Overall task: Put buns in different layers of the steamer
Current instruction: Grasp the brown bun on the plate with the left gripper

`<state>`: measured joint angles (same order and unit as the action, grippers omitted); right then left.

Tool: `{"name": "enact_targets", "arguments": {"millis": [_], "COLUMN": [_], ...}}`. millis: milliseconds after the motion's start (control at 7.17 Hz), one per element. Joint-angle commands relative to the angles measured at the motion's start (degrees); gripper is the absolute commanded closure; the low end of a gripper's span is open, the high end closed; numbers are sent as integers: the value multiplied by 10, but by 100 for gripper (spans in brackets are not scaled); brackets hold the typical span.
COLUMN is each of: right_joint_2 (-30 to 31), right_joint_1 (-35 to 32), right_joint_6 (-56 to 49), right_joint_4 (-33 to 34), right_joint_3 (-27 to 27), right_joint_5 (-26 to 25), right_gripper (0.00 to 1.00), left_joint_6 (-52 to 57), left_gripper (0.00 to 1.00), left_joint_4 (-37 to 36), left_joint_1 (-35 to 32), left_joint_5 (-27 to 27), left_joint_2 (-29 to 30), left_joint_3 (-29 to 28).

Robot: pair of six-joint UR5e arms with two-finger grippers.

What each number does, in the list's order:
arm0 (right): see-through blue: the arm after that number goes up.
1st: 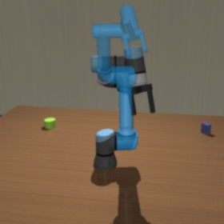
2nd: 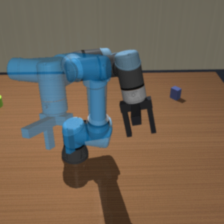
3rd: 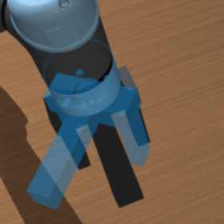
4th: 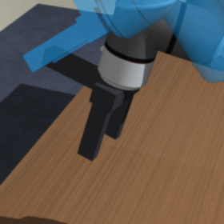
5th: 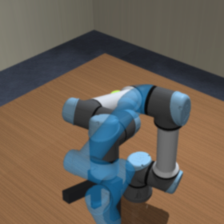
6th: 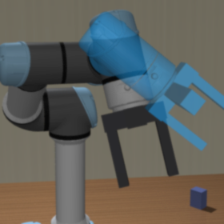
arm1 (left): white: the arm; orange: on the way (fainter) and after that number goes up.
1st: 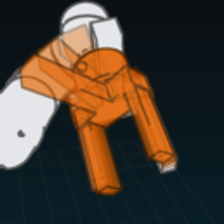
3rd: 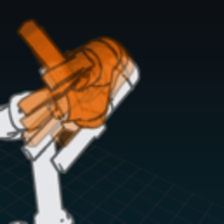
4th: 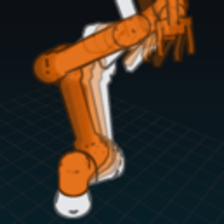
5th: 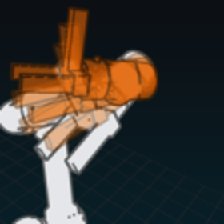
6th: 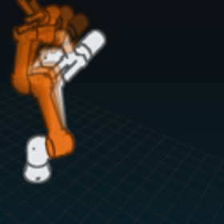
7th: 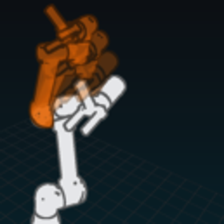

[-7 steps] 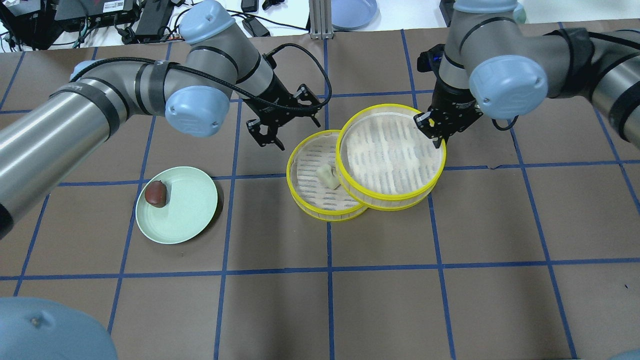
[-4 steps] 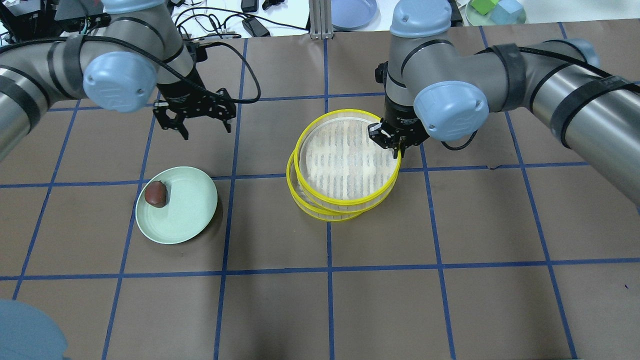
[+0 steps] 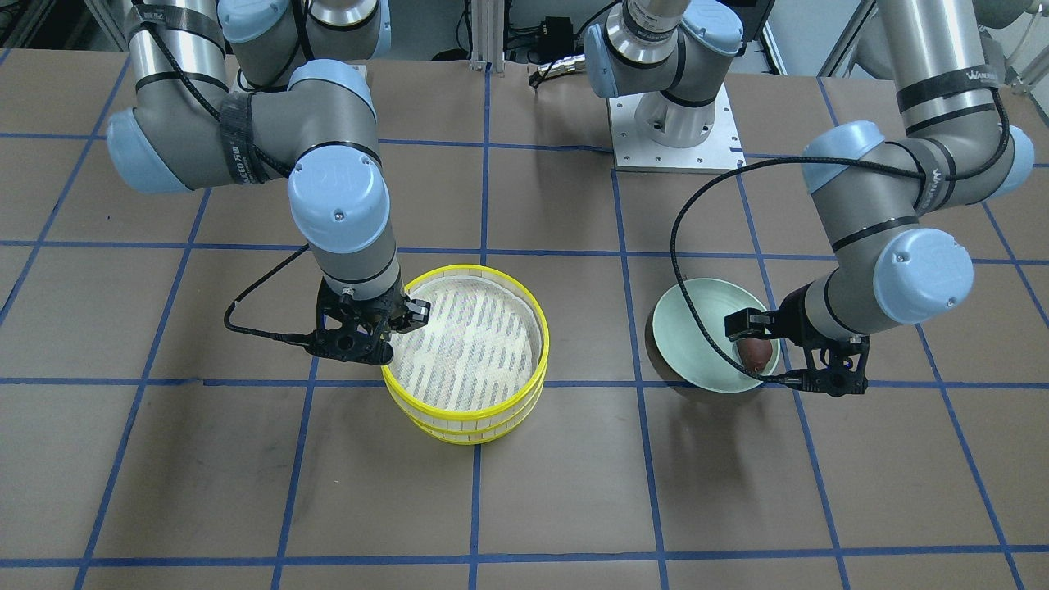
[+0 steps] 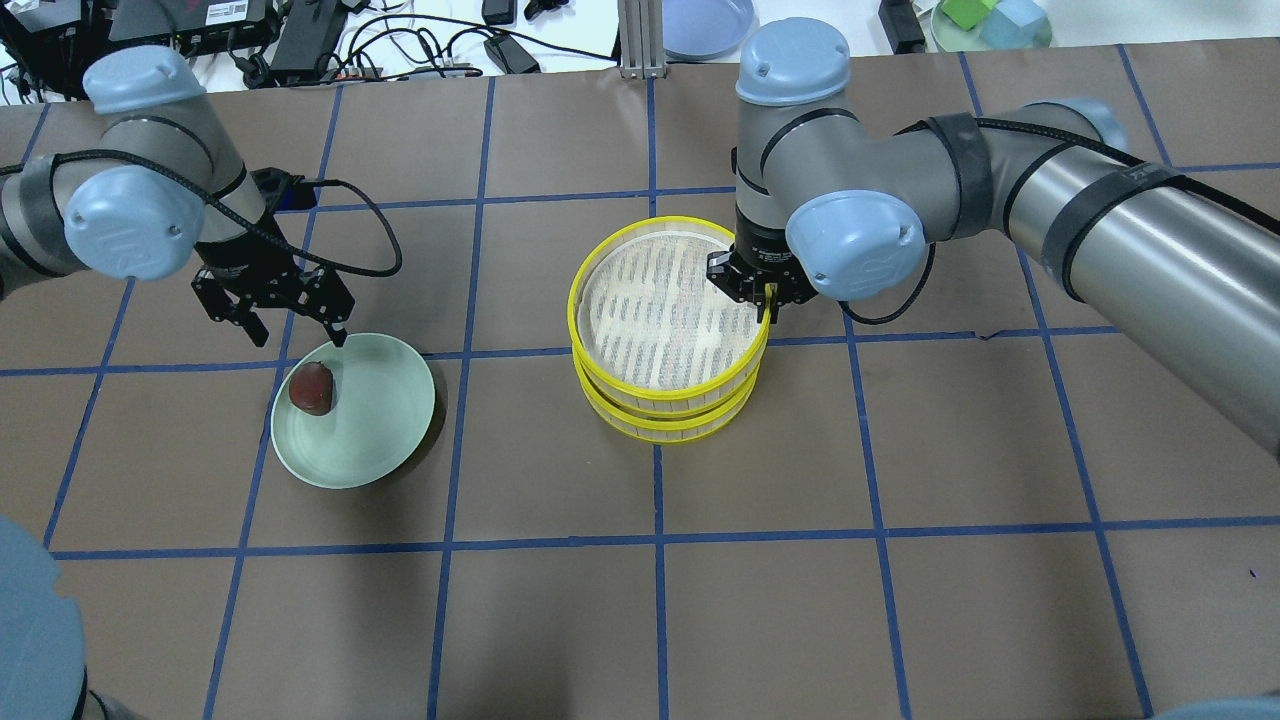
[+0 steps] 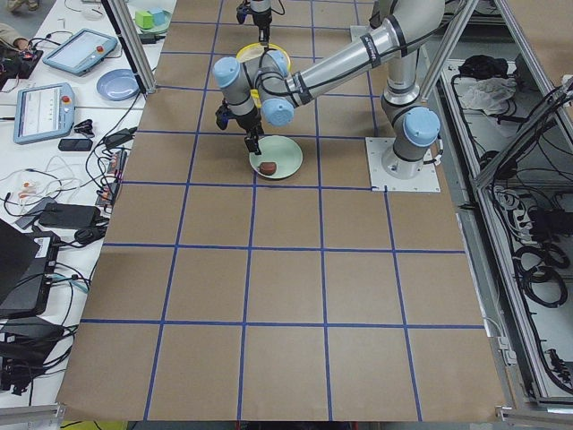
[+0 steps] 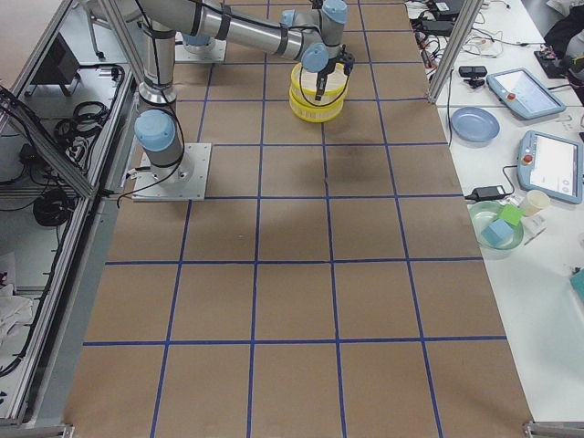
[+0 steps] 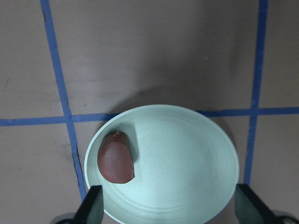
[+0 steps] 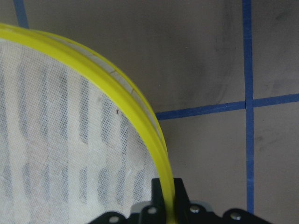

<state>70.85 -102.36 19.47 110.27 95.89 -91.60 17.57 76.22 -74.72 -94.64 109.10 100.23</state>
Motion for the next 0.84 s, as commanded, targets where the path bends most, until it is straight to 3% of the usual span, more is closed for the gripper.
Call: {"name": "enact_targets", "arguments": {"millis": [0, 140, 279, 558, 698], "right_joint_2": [-4, -7, -7, -8, -9], "right_joint_1": [0, -4, -8, -13, -15], "right_joint_6": [7, 6, 3, 3, 2], "right_joint_4": [5, 1, -1, -3, -3], "right_joint_3": [1, 1, 2, 2, 3], "right_joint_5": [0, -2, -7, -9, -10], "right_gripper": [100, 100, 100, 100, 100], "left_joint_6": [13, 11, 6, 0, -6], "left_gripper": [1, 12, 29, 100, 100], "left_joint_4": [-11, -15, -19, -18, -18], "left_joint_1": [10, 11, 11, 11, 10], "left_joint_5": [-11, -10, -11, -13, -13], "left_joint_2": [30, 44, 55, 67, 65], "left_joint_3": [16, 16, 16, 15, 11]}}
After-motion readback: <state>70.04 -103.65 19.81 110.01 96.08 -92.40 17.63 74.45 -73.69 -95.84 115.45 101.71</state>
